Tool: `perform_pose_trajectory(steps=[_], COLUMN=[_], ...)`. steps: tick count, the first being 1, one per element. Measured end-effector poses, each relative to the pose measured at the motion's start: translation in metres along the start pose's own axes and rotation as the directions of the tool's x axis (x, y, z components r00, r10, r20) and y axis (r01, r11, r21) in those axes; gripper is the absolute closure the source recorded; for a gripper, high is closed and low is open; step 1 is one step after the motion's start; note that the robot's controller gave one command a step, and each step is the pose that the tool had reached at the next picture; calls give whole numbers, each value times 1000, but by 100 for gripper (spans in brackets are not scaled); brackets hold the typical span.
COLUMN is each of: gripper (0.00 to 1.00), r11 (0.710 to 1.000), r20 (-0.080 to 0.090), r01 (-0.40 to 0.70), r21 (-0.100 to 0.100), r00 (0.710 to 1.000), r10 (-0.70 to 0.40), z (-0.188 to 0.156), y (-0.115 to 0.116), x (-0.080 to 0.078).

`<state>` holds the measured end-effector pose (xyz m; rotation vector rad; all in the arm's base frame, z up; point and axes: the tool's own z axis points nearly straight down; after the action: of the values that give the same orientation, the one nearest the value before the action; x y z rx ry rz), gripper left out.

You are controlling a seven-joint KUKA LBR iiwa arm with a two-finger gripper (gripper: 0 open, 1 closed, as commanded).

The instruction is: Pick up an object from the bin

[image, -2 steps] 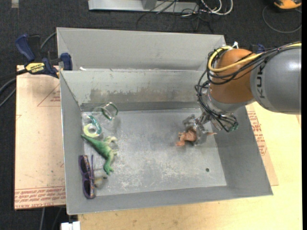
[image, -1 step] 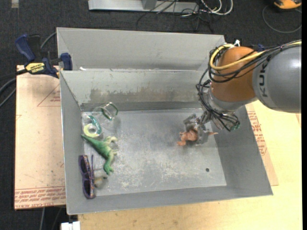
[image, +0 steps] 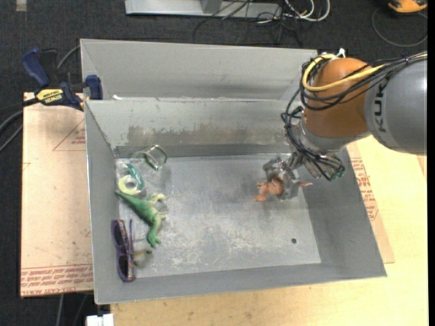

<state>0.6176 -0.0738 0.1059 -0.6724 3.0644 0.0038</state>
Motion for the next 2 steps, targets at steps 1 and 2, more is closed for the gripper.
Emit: perform_pose_trajectory(steps=[1, 2], gripper=[100, 100], r11=[1000, 1000], r20=[2, 0], r01=[0, -1], r21=[1, 0], r00=[1000, 1000], r10=[0, 1], z=[-15, -44], y=[0, 0], x=[-1, -1])
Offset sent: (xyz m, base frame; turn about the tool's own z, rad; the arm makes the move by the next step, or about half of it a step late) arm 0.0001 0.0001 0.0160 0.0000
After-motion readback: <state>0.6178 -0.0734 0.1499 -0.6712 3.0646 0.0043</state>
